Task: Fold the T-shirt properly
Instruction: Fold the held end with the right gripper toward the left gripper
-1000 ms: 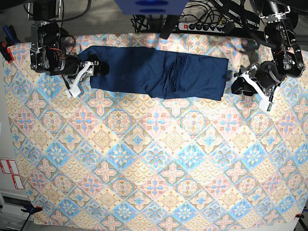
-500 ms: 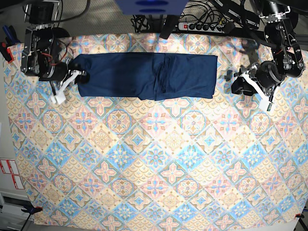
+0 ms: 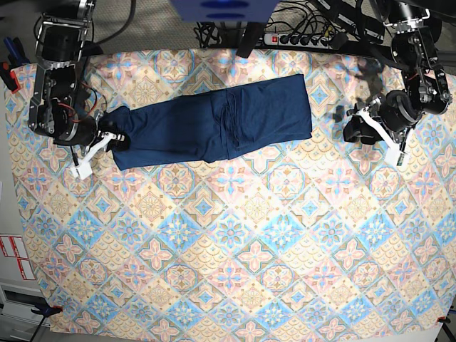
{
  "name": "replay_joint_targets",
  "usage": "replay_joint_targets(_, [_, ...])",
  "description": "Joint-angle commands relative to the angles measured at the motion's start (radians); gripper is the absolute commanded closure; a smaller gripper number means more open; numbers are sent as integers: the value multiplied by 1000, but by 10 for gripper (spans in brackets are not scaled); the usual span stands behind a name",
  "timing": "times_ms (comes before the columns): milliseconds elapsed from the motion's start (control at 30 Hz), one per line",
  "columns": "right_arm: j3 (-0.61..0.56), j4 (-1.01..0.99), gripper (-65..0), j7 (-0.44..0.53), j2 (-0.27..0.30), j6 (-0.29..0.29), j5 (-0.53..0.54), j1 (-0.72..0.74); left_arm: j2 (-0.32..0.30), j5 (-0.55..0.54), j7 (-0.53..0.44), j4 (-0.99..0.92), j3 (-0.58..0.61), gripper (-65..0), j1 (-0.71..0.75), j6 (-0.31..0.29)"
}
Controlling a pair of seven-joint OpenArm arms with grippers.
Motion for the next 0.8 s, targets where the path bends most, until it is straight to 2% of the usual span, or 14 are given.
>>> replay_joint_targets(0, [-17,38,-23,-5,17,8,26,13,-15,-17,-18,16,-8,-272,-6,-3])
replay_joint_targets(167, [-162,181,-23,-11,1,8,27,-27,-15,-16,-19,14,-8,-272,-9,-3])
replay_joint_targets(333, [-313,336,-23,-18,-52,8,27,-28,-15,-16,-19,14,-8,-272,-9,-3])
replay_joint_targets(600, [-443,425,-23,-19,-134,8,24,-8,-15,-10,-19,14,-8,-272,-3,-3])
replay_joint_targets(767, [-506,431,-23,-19,-135,8,27,33,-15,-10,-19,14,-10,-272,-3,-1])
